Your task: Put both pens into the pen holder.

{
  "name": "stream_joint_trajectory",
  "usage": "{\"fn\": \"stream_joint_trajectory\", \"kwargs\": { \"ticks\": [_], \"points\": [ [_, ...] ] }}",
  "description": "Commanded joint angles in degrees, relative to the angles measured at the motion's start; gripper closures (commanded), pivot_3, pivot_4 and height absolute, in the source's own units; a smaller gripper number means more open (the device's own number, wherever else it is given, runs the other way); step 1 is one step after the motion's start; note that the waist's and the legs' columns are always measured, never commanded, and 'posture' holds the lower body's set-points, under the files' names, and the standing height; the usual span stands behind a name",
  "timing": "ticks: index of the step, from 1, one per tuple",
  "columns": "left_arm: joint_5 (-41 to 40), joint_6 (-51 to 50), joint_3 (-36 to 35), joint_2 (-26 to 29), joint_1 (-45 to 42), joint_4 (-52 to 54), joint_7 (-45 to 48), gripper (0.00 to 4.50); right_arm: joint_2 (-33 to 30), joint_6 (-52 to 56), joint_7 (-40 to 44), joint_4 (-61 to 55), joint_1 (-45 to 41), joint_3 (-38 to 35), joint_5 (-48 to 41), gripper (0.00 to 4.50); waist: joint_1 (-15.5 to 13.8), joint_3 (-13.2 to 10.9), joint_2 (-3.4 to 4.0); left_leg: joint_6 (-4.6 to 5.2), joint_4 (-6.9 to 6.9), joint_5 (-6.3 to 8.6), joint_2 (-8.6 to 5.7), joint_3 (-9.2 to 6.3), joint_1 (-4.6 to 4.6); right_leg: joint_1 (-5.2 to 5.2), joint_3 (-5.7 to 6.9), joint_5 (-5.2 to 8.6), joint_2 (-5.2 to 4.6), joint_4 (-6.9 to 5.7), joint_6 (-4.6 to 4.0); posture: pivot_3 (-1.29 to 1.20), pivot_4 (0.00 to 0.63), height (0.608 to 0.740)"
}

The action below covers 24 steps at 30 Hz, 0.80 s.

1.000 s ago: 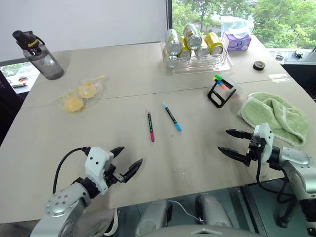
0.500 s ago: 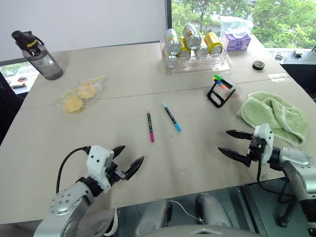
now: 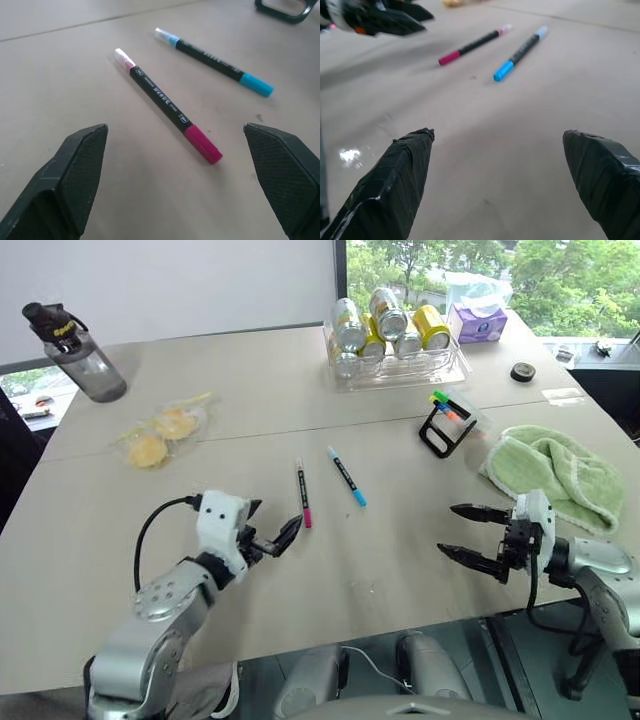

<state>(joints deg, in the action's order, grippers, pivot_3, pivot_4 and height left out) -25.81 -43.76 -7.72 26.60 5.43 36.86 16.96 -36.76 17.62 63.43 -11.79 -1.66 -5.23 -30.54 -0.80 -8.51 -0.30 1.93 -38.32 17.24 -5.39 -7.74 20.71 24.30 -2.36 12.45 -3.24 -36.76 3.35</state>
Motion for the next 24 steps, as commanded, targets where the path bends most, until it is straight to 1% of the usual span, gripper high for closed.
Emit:
{"fn": "stream_joint_trajectory", "kwargs": {
  "ticks": [1, 4, 7, 14, 17, 20, 21, 23, 24],
  "points": [
    [1.0, -5.7, 2.4, -1.0, -4.5, 0.8, -3.9, 0.0, -1.1, 2.5, -0.8, -6.9, -0.4, -1.3, -3.4, 0.1, -0.1, 0.0, 0.0, 0.0, 0.0, 0.0, 0.0, 0.0, -0.01, 0.0, 0.0, 0.0, 0.0, 0.0, 0.0, 0.0, 0.15, 0.739],
    [0.8, -10.5, 3.2, -3.4, -9.0, -0.2, -6.8, 0.0, -1.5, 3.9, -2.0, -9.8, -0.1, -2.0, -4.7, 0.1, -0.1, 0.0, -0.02, 0.0, -0.01, 0.0, -0.01, -0.02, 0.02, 0.0, 0.02, 0.0, -0.01, 0.01, 0.0, 0.0, 0.15, 0.739],
    [3.4, -14.8, 4.7, -4.8, -12.6, -1.6, -10.5, 0.0, -1.5, 4.0, -3.3, -11.1, 0.0, -2.8, -5.3, 0.1, -0.1, 0.0, -0.03, 0.0, -0.01, 0.0, -0.02, -0.02, 0.01, 0.0, 0.02, 0.0, -0.01, 0.0, 0.0, 0.0, 0.15, 0.739],
    [9.6, -20.8, 8.2, -12.0, -20.3, -10.0, -19.2, 0.0, -1.1, 3.1, -4.9, -11.5, 1.5, -3.4, -4.7, 0.1, -0.2, 0.0, -0.07, -0.01, -0.02, -0.01, -0.03, -0.03, 0.01, 0.0, 0.04, 0.0, -0.01, 0.0, 0.01, 0.0, 0.15, 0.739],
    [11.0, -24.3, 8.3, -14.1, -22.5, -11.9, -20.8, 0.0, -1.1, 2.7, -5.1, -11.4, 1.9, -3.5, -4.5, 0.1, -0.2, 0.0, -0.07, -0.01, -0.03, -0.01, -0.04, -0.02, 0.02, 0.0, 0.03, -0.01, -0.01, -0.01, 0.01, 0.0, 0.15, 0.739],
    [12.3, -27.0, 8.6, -14.7, -23.2, -12.4, -21.4, 0.0, -1.2, 2.3, -5.2, -11.0, 1.9, -3.6, -4.4, 0.1, -0.2, 0.0, -0.06, -0.02, -0.04, -0.01, -0.05, -0.02, -0.01, 0.0, 0.02, -0.01, -0.02, -0.04, 0.02, 0.0, 0.15, 0.739],
    [12.7, -28.2, 8.7, -14.8, -23.4, -12.5, -21.5, 0.41, -1.3, 2.2, -5.2, -10.9, 1.9, -3.6, -4.3, 0.03, -0.2, 0.0, -0.06, -0.03, -0.04, -0.02, -0.04, -0.02, -0.02, 0.0, 0.02, -0.01, -0.02, -0.06, 0.01, 0.0, 0.15, 0.739],
    [13.3, -30.5, 8.6, -15.0, -23.6, -12.3, -21.8, 0.72, -1.2, 2.0, -5.4, -10.8, 1.9, -3.4, -4.2, 0.03, -0.2, 0.0, -0.06, -0.05, -0.04, -0.03, -0.04, -0.02, -0.04, -0.01, 0.02, -0.01, -0.01, -0.08, 0.02, 0.0, 0.15, 0.739],
    [13.6, -31.8, 8.5, -15.0, -23.6, -12.1, -21.9, 1.13, -1.1, 1.9, -5.5, -10.9, 1.9, -3.3, -4.1, 0.03, -0.2, 0.0, -0.06, -0.05, -0.05, -0.03, -0.04, -0.01, -0.04, -0.02, 0.02, -0.01, -0.01, -0.08, 0.02, 0.0, 0.15, 0.739]
  ]
}}
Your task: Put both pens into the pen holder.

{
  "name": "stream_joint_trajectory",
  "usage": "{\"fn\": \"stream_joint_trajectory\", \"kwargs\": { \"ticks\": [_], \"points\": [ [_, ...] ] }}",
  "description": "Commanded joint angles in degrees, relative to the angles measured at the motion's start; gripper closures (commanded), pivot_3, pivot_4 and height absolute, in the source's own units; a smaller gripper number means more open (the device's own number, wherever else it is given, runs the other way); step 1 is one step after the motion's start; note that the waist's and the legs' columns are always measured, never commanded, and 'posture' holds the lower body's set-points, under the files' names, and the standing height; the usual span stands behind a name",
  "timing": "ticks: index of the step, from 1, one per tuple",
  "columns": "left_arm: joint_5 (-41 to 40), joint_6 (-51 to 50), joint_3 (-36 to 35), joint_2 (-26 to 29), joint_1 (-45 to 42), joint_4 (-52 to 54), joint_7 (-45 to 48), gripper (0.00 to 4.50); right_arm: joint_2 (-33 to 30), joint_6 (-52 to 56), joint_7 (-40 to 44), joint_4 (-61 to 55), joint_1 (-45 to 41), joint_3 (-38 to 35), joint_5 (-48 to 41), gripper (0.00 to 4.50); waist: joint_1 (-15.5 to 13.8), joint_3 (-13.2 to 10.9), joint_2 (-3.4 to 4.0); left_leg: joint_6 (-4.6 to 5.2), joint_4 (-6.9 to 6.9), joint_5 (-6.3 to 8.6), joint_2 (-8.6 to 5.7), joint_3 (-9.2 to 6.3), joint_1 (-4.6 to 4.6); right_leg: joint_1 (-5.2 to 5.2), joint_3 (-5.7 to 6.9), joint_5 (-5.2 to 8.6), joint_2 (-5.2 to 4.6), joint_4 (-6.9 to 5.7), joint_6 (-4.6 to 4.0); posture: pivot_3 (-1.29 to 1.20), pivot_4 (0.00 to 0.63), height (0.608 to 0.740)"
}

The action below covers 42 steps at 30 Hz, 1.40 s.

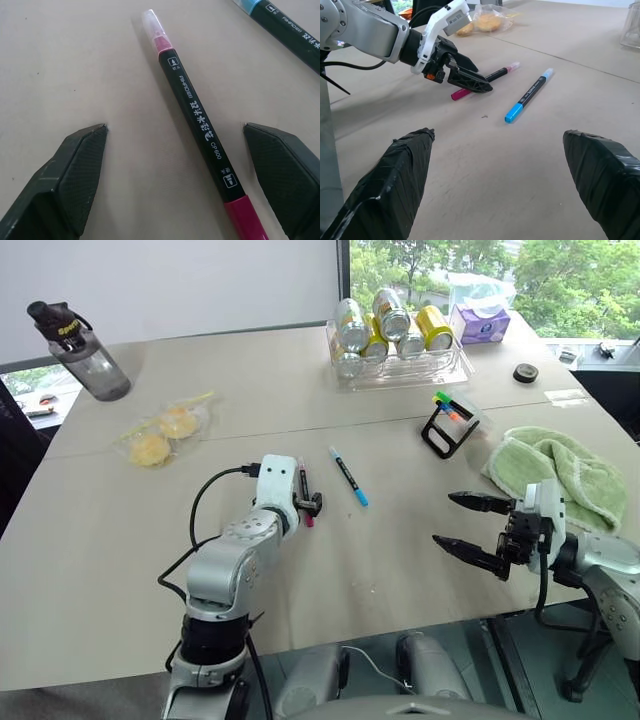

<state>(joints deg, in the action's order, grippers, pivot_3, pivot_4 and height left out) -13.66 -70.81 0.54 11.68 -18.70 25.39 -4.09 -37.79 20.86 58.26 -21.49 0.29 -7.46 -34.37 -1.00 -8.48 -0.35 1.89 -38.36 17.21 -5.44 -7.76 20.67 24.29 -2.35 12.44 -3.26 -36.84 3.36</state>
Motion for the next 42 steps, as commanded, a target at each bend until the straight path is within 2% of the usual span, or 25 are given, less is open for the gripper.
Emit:
{"fn": "stream_joint_trajectory", "kwargs": {
  "ticks": [1, 7, 8, 11, 14, 19, 24, 27, 33, 42],
  "points": [
    [1.8, -5.5, 0.4, 0.1, 0.5, -0.4, -0.8, 1.63, 0.1, -1.3, -0.4, -1.2, 0.0, -0.9, -0.2, 0.03, 0.1, 0.0, 0.0, 0.0, -0.01, 0.0, 0.0, 0.0, 0.0, -0.01, 0.0, 0.0, 0.0, 0.0, 0.0, 0.0, 0.15, 0.739],
    [3.0, -9.2, -0.3, 0.3, 1.7, 1.6, -0.9, 4.17, 0.1, -1.4, -0.2, -1.0, 0.0, -0.4, 0.2, 0.03, 0.3, 0.0, 0.03, -0.01, 0.0, 0.0, 0.03, 0.03, -0.06, 0.0, -0.06, 0.0, 0.05, -0.02, 0.0, 0.0, 0.15, 0.739],
    [3.3, -9.1, -0.5, 0.4, 2.1, 2.0, -0.9, 4.41, 0.1, -1.4, -0.2, -0.8, -0.3, -0.2, 0.3, 0.03, 0.3, 0.0, 0.02, -0.01, 0.0, 0.0, 0.03, 0.04, -0.06, -0.01, -0.07, 0.0, 0.05, -0.02, 0.0, 0.0, 0.15, 0.739],
    [4.0, -4.3, -0.1, 1.1, 3.3, 1.8, -0.1, 4.41, 0.6, -2.2, -1.1, 0.9, -2.0, 0.6, 2.0, 0.03, 0.5, 0.1, 0.04, -0.01, 0.01, 0.0, 0.03, 0.08, -0.08, 0.0, -0.13, 0.0, 0.06, -0.01, 0.0, 0.0, 0.15, 0.739],
    [1.2, 2.5, -1.9, -0.6, 3.6, 2.6, 3.7, 4.41, 1.8, -2.3, -4.7, 3.6, -4.9, 1.3, 5.0, 0.03, 0.6, 0.1, 0.05, -0.02, 0.02, -0.01, 0.04, 0.11, -0.12, 0.0, -0.16, 0.0, 0.07, -0.02, 0.0, 0.0, 0.15, 0.739],
    [-1.9, 16.0, -1.3, -0.7, 6.2, 5.4, 12.1, 4.41, 6.4, 7.6, -10.5, 2.0, -10.9, 0.4, -3.6, 0.03, 0.1, 0.0, 0.0, -0.05, -0.02, -0.02, 0.04, 0.01, 0.03, 0.03, -0.03, 0.0, 0.04, -0.01, -0.01, 0.0, 0.15, 0.739],
    [-8.5, 24.1, -2.6, -2.4, 9.0, 7.3, 20.1, 4.41, 9.3, 20.5, -19.1, 1.1, -17.7, 1.6, -9.6, 0.03, 0.1, 0.0, 0.0, -0.03, -0.01, -0.02, 0.02, 0.02, 0.15, 0.13, -0.06, -0.01, 0.0, 0.02, -0.02, 0.0, 0.15, 0.739],
    [-11.7, 27.1, -1.1, -2.1, 10.0, 8.3, 24.9, 4.41, 12.6, 29.8, -25.3, 2.0, -22.8, 1.9, -15.2, 0.03, 0.3, 0.0, 0.01, -0.03, 0.01, -0.02, 0.02, 0.04, 0.25, 0.27, -0.08, -0.01, 0.01, 0.01, -0.03, 0.0, 0.15, 0.739],
    [-13.8, 30.6, 2.6, -0.3, 10.9, 8.6, 29.9, 4.41, 18.9, 40.2, -34.6, 5.4, -28.7, -0.6, -22.8, 0.03, 0.2, 0.0, 0.01, -0.02, 0.03, -0.02, 0.01, 0.05, 0.29, 0.3, -0.1, -0.01, 0.02, 0.0, -0.04, 0.0, 0.15, 0.739],
    [-15.0, 32.6, 4.6, 1.3, 11.0, 7.9, 32.2, 4.41, 24.0, 44.6, -40.5, 7.3, -32.5, -1.7, -28.5, 0.03, 0.3, 0.0, 0.03, -0.01, 0.05, -0.02, -0.01, 0.04, 0.31, 0.36, -0.09, -0.01, 0.03, 0.0, -0.04, 0.0, 0.15, 0.739]
  ]
}}
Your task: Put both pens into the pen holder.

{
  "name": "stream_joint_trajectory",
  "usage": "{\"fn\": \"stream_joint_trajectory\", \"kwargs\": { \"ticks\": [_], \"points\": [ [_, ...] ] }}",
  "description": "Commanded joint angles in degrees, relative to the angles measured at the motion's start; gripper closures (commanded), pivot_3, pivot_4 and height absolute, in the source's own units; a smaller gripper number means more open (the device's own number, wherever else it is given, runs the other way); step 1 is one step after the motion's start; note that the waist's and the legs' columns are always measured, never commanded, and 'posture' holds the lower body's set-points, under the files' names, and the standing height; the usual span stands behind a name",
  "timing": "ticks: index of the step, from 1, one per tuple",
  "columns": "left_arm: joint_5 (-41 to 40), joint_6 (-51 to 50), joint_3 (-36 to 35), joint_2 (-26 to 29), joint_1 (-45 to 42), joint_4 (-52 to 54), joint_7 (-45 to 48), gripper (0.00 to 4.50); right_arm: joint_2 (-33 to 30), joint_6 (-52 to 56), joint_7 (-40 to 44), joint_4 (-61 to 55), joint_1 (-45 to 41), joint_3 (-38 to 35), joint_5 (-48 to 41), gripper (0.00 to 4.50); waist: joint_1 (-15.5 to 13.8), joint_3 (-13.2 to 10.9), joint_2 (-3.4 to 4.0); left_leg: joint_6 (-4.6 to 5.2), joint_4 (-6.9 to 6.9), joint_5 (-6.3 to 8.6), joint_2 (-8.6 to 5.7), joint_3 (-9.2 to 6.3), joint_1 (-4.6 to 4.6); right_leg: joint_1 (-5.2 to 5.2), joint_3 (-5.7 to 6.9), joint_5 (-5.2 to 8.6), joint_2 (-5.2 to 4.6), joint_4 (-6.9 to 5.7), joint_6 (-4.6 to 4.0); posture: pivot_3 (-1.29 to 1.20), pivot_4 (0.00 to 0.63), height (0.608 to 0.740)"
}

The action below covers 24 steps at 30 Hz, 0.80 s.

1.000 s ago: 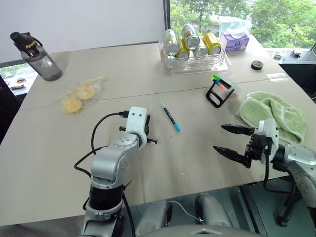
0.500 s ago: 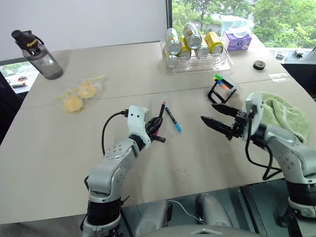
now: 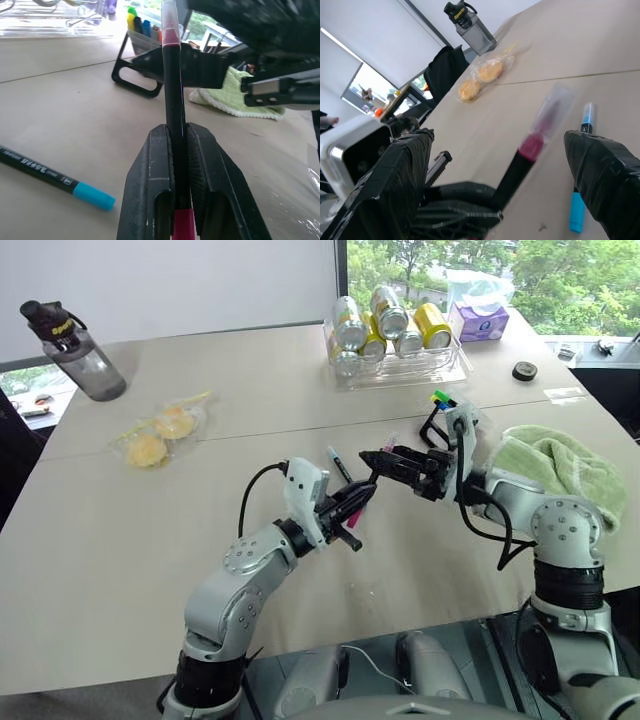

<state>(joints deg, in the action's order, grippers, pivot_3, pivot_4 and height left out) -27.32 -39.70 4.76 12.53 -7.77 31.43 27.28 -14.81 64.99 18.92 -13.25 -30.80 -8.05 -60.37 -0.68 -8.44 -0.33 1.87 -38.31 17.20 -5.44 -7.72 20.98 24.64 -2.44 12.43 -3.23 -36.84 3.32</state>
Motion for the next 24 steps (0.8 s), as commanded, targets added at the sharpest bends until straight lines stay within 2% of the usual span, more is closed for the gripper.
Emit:
{"fn": "stream_joint_trajectory", "kwargs": {
  "ticks": [1, 2, 6, 7, 8, 9, 10, 15, 19, 24],
  "points": [
    [-1.4, 1.6, 0.5, 0.7, 0.1, 1.7, 1.0, 4.5, 1.3, 0.3, -1.5, -0.9, -1.5, -1.2, -2.7, 0.59, 0.0, 0.0, 0.0, 0.0, 0.0, 0.0, 0.0, 0.01, 0.0, 0.01, -0.01, 0.0, 0.0, 0.0, 0.0, 0.0, 0.15, 0.739],
    [-1.4, 1.7, 0.6, 0.9, 0.1, 1.6, 1.1, 4.5, 1.6, 0.1, -1.8, -0.9, -1.6, -1.2, -2.8, 0.9, 0.0, 0.0, 0.0, 0.0, 0.0, 0.0, 0.0, 0.0, 0.0, 0.02, -0.01, 0.0, 0.0, 0.0, 0.0, 0.0, 0.15, 0.739],
    [-2.2, 1.3, 0.6, 1.3, 0.2, 1.4, 1.2, 4.5, 2.3, -0.4, -2.4, -0.9, -1.7, -1.4, -3.2, 2.85, 0.1, 0.0, 0.01, 0.0, 0.0, 0.0, 0.0, 0.0, 0.0, 0.02, 0.0, 0.0, 0.01, -0.01, 0.0, 0.0, 0.15, 0.739],
    [-2.5, 1.0, 0.5, 1.4, 0.2, 1.2, 1.1, 4.5, 2.3, -0.6, -2.5, -0.9, -1.8, -1.5, -3.2, 3.23, 0.1, 0.0, 0.01, 0.0, 0.0, 0.0, 0.0, 0.0, 0.0, 0.02, 0.0, 0.0, 0.01, -0.01, 0.0, 0.0, 0.15, 0.739],
    [-2.8, 0.8, 0.3, 1.6, 0.2, 1.1, 1.0, 3.56, 2.3, -0.7, -2.5, -0.9, -1.8, -1.5, -3.1, 3.75, 0.1, 0.0, 0.01, 0.0, 0.0, 0.0, 0.0, 0.0, 0.0, 0.02, 0.0, 0.0, 0.01, -0.01, 0.0, 0.0, 0.15, 0.739],
    [-3.2, 0.6, 0.2, 1.7, 0.2, 1.0, 1.1, 3.2, 2.3, -0.8, -2.4, -0.9, -1.8, -1.5, -3.0, 4.22, 0.2, 0.0, 0.01, 0.0, 0.0, 0.0, 0.0, 0.0, 0.0, 0.02, 0.0, 0.0, 0.01, -0.01, 0.0, 0.0, 0.15, 0.739],
    [-3.4, 0.5, 0.0, 1.9, 0.1, 0.9, 1.1, 2.64, 2.2, -0.9, -2.4, -0.8, -1.9, -1.5, -2.9, 4.47, 0.3, 0.0, 0.01, 0.0, 0.01, 0.0, 0.0, 0.0, 0.0, 0.03, -0.01, 0.0, 0.02, -0.01, 0.0, 0.0, 0.15, 0.739],
    [-1.4, 1.3, -0.1, 4.4, 0.1, 0.4, 1.1, 0.21, 0.9, -2.8, -1.4, -0.7, -2.8, -0.9, -0.6, 4.45, 0.5, 0.0, 0.02, 0.0, 0.01, 0.0, 0.0, 0.0, 0.0, 0.03, -0.01, 0.0, 0.02, -0.01, 0.0, 0.0, 0.15, 0.739],
    [-1.5, 1.4, -1.8, 8.5, -0.1, 1.0, 2.7, 0.09, -5.5, -9.2, 3.2, -2.1, -5.7, 3.2, 8.8, 4.45, 0.9, 0.0, 0.03, 0.0, 0.01, 0.0, -0.01, 0.0, 0.01, 0.03, 0.0, 0.0, 0.02, -0.01, 0.0, 0.0, 0.15, 0.739],
    [-1.2, 1.1, -4.9, 16.2, -2.9, 1.1, 5.4, 0.09, -17.1, -23.9, 12.5, -2.0, -13.7, 11.2, 26.2, 4.45, 1.4, -0.1, 0.15, -0.01, 0.02, -0.01, -0.01, 0.02, 0.09, 0.15, 0.0, 0.0, 0.04, -0.02, 0.01, 0.0, 0.15, 0.739]
  ]
}}
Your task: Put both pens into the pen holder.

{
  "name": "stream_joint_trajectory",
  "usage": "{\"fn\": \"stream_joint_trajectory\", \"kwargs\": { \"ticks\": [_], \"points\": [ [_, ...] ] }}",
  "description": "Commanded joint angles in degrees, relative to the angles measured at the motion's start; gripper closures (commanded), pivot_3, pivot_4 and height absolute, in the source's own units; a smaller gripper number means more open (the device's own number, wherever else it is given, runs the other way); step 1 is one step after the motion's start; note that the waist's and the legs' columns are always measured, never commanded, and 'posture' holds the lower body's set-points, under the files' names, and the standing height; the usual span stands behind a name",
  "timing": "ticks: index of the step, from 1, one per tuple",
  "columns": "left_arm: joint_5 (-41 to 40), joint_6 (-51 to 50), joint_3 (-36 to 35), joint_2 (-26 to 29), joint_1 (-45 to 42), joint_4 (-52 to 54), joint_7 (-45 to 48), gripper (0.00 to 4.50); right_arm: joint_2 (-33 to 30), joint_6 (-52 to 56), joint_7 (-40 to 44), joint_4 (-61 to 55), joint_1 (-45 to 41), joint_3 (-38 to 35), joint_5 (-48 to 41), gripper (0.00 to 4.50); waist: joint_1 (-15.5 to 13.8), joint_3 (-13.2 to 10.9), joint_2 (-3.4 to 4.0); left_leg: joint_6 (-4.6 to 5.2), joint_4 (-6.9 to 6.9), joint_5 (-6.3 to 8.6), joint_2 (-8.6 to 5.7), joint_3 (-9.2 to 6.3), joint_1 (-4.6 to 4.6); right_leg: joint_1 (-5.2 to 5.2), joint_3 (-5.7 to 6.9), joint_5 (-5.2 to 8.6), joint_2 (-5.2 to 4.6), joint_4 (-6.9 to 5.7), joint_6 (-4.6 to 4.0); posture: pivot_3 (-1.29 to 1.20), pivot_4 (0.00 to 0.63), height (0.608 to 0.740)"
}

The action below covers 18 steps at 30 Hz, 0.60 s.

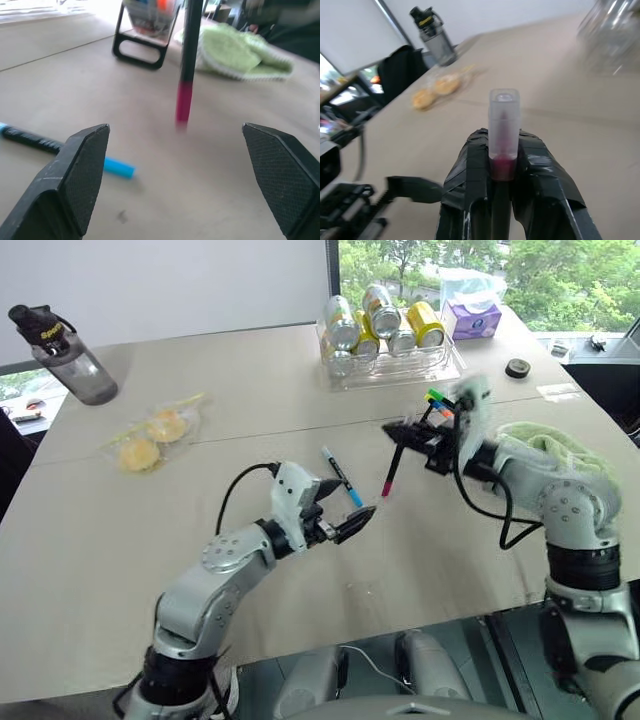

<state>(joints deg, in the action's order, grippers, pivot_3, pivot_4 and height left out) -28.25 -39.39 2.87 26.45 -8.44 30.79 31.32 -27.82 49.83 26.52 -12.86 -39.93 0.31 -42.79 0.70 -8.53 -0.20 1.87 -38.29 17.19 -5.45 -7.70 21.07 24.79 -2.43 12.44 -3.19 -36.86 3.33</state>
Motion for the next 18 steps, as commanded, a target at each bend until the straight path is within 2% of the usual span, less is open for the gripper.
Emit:
{"fn": "stream_joint_trajectory", "kwargs": {
  "ticks": [1, 4, 7, 13, 18],
  "points": [
    [-0.6, 0.7, -3.8, 3.3, -3.3, 1.6, 1.6, 0.09, -6.4, -12.1, 6.3, -1.4, -6.2, 4.8, 12.7, 4.45, 0.1, 0.0, 0.02, 0.0, 0.0, 0.0, 0.0, 0.0, 0.02, 0.02, 0.0, 0.0, 0.0, -0.01, 0.0, 0.0, 0.15, 0.739],
    [-0.7, 0.7, -4.8, 6.3, -6.4, 1.3, 3.3, 0.09, -11.4, -22.0, 9.8, 2.4, -10.2, 9.9, 24.4, 4.45, 0.1, 0.0, 0.0, 0.0, 0.01, 0.0, 0.01, -0.01, 0.03, 0.01, 0.02, 0.0, -0.02, 0.04, 0.0, 0.0, 0.15, 0.739],
    [-1.6, 0.7, -5.4, 8.5, -9.0, 1.7, 5.4, 0.09, -12.9, -29.1, 11.5, 6.3, -12.3, 12.5, 31.8, 4.45, 0.0, 0.0, -0.02, 0.0, 0.01, 0.01, 0.01, 0.0, 0.06, 0.01, 0.02, 0.0, -0.04, 0.07, 0.0, 0.0, 0.15, 0.739],
    [-1.8, 0.5, -6.0, 11.7, -12.7, 1.3, 7.4, 0.09, -11.0, -34.7, 13.0, 12.7, -13.8, 13.4, 37.9, 4.45, 0.1, 0.0, -0.04, 0.0, 0.01, 0.0, 0.01, -0.02, 0.21, 0.16, 0.01, 0.0, -0.04, 0.07, 0.0, 0.0, 0.15, 0.739],
    [-1.5, 0.4, -5.5, 12.9, -12.9, 1.5, 8.0, 0.09, -9.0, -36.3, 14.9, 15.7, -13.7, 13.0, 39.9, 4.45, 0.1, 0.0, -0.05, -0.01, -0.06, -0.01, 0.0, 0.02, 0.82, 0.81, -0.04, -0.01, -0.04, -0.06, -0.01, 0.0, 0.15, 0.739]
  ]
}}
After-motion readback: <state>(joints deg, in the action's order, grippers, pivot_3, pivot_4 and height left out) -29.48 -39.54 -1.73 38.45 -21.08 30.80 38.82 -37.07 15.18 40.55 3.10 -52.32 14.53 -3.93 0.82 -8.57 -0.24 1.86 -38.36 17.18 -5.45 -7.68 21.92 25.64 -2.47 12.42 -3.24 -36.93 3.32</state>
